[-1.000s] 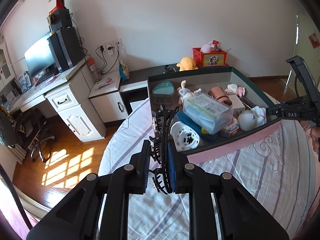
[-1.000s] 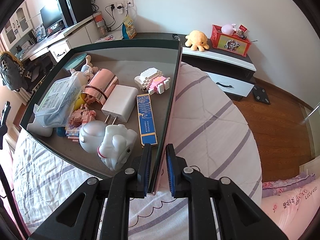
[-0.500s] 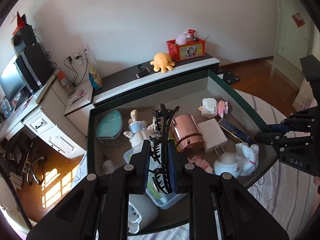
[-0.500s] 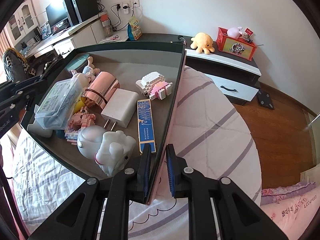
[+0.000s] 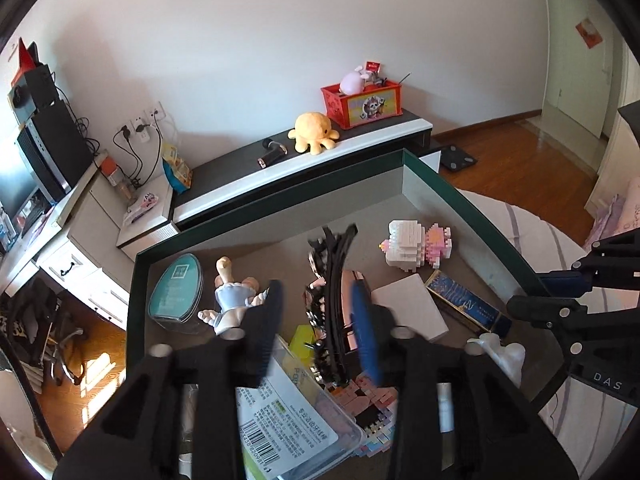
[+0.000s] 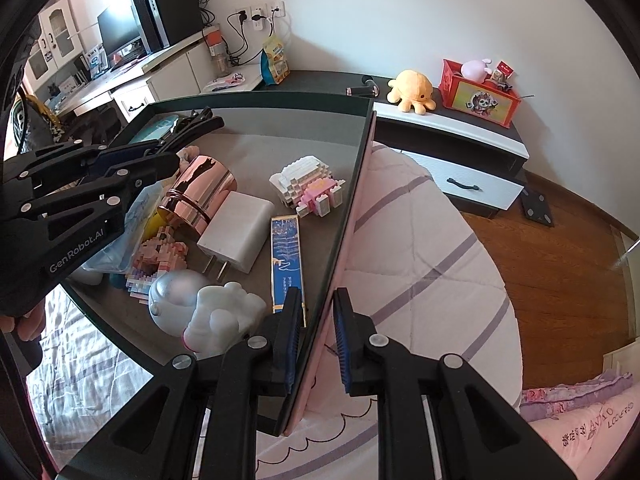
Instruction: Organize rigid objects
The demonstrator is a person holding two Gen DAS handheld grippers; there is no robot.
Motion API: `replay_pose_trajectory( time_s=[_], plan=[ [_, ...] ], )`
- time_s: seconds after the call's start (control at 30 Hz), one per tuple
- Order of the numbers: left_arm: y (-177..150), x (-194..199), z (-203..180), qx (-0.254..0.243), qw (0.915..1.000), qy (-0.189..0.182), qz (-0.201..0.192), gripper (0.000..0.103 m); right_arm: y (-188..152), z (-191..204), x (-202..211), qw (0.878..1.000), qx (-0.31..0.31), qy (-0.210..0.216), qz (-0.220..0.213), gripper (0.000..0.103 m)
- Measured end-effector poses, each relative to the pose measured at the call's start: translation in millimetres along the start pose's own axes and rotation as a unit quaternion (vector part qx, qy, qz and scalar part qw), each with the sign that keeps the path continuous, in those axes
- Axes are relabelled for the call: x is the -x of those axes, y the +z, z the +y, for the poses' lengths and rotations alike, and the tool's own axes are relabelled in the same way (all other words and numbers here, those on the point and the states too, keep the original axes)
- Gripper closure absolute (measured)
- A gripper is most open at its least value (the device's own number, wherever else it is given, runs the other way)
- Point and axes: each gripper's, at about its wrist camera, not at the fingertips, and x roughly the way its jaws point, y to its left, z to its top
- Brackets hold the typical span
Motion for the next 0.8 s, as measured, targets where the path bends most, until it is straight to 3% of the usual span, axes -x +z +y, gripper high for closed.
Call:
replay_pose_trajectory(
  time_s=[0.03, 0.1, 0.4, 0.43, 0.47, 0.53, 0.73, 0.8],
  plan=[
    [-0.9, 2.2, -1.0, 0.0, 0.9999, 0.01, -0.003, 0.004, -0.3, -0.2, 0.2, 1.0, -0.002, 0.001, 0.0, 0.086],
    [-4.2, 11.4, -1.6, -0.004, 0.9994, 0.016, -0.029, 0.002, -0.6, 0.1, 0.3, 1.0, -0.003, 0.0, -0.001, 0.086],
    [-15.0, 37.3, 17.8, 0.038, 0.9989, 0.005, -0.027, 0.0, -1.2, 5.3, 17.7, 1.0, -0.019, -0.009, -0.023, 0.085],
    [-17.4, 41.4, 20.6, 0.048, 0.9985, 0.002, -0.026, 0.0, -0.8, 7.4, 23.4, 0.999, -0.022, -0.012, -0.033, 0.074],
    [-19.4, 45.7, 22.6, 0.055, 0.9981, -0.002, -0.026, 0.0, -0.6, 10.1, 28.8, 0.999, -0.024, -0.017, -0.042, 0.05],
    [-23.7, 53.9, 27.4, 0.063, 0.9976, 0.001, -0.026, 0.0, 0.0, 17.1, 37.5, 0.998, -0.023, -0.025, -0.061, 0.027],
    [-37.9, 76.8, 39.8, 0.09, 0.9955, 0.013, -0.028, 0.0, 3.5, 41.5, 58.6, 0.995, -0.015, -0.027, -0.093, 0.017],
    [-43.6, 84.5, 44.9, 0.105, 0.9941, 0.012, -0.025, 0.0, 2.3, 49.0, 64.9, 0.994, -0.016, -0.031, -0.107, 0.007]
  ],
)
